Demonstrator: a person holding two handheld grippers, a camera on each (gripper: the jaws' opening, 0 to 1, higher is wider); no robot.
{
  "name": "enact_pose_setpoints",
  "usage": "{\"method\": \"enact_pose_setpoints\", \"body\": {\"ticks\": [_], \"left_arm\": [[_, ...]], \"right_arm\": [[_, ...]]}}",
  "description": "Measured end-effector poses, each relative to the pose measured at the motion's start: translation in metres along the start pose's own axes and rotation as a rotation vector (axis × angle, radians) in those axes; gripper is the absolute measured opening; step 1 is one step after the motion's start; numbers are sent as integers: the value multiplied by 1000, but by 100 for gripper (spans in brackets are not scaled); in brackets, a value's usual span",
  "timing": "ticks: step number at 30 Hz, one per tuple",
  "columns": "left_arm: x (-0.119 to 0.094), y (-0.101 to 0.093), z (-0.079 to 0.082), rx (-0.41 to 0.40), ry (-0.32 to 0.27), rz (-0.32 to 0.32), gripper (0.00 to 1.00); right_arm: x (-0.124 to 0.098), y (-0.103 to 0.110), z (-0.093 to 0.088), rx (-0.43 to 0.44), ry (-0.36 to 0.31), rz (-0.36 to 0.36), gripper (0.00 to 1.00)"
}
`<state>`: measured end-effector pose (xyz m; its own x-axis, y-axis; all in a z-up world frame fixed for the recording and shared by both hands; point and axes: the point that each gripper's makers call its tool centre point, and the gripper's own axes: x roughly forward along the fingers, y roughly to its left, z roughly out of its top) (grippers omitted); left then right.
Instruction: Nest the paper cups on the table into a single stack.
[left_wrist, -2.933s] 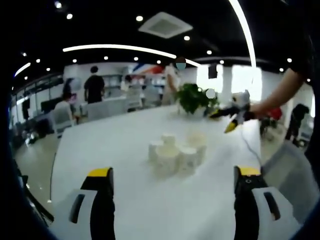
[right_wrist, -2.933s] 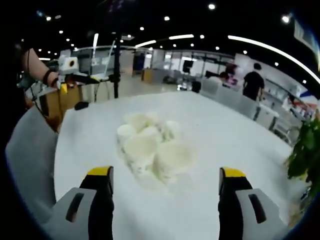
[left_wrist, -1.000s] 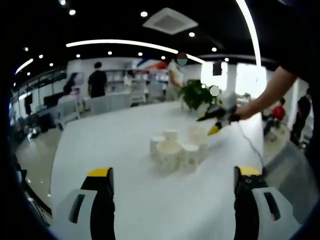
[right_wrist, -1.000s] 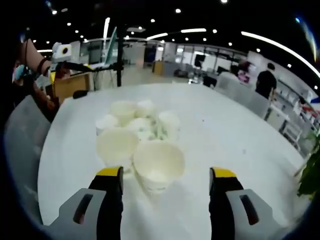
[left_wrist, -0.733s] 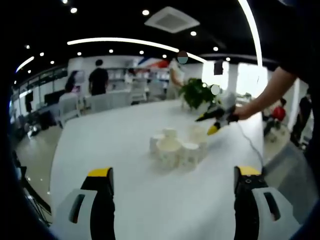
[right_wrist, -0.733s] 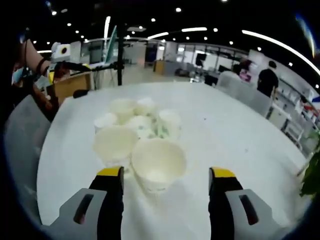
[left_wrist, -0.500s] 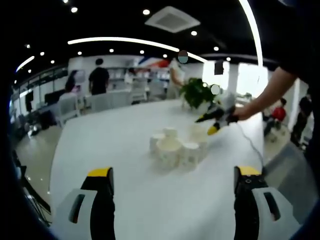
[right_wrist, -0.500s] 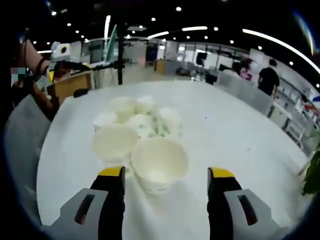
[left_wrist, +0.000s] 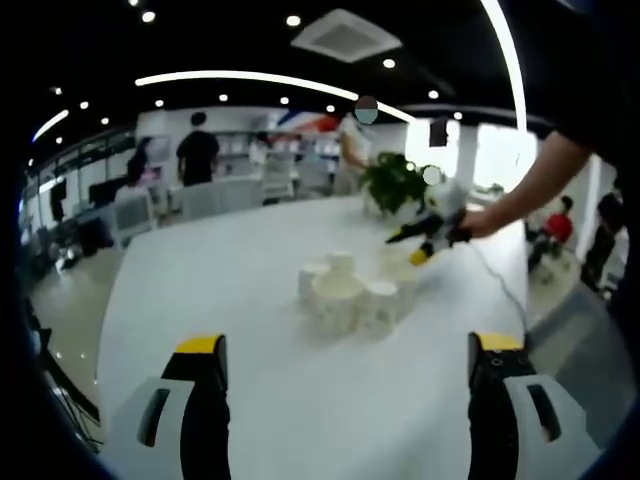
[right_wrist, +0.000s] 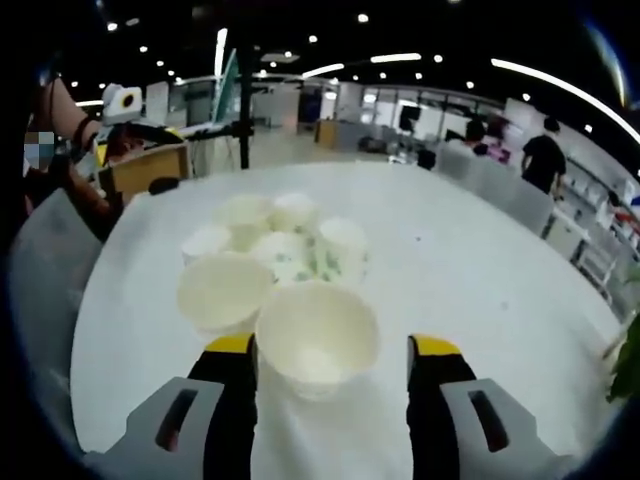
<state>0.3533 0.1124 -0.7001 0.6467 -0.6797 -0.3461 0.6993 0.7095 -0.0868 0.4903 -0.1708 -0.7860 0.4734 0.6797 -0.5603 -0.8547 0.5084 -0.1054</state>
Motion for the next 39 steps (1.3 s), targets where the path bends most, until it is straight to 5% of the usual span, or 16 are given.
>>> {"method": "enact_pose_setpoints", "body": {"ticks": [21,39], "left_arm": [[1,-2,0,-4,7,-2,100],[2,-7,2,8,-5,-13,100]], "right_arm": [[9,4,7,11,-5,43,47],[-11,-1,5,31,-2,6,45]]}}
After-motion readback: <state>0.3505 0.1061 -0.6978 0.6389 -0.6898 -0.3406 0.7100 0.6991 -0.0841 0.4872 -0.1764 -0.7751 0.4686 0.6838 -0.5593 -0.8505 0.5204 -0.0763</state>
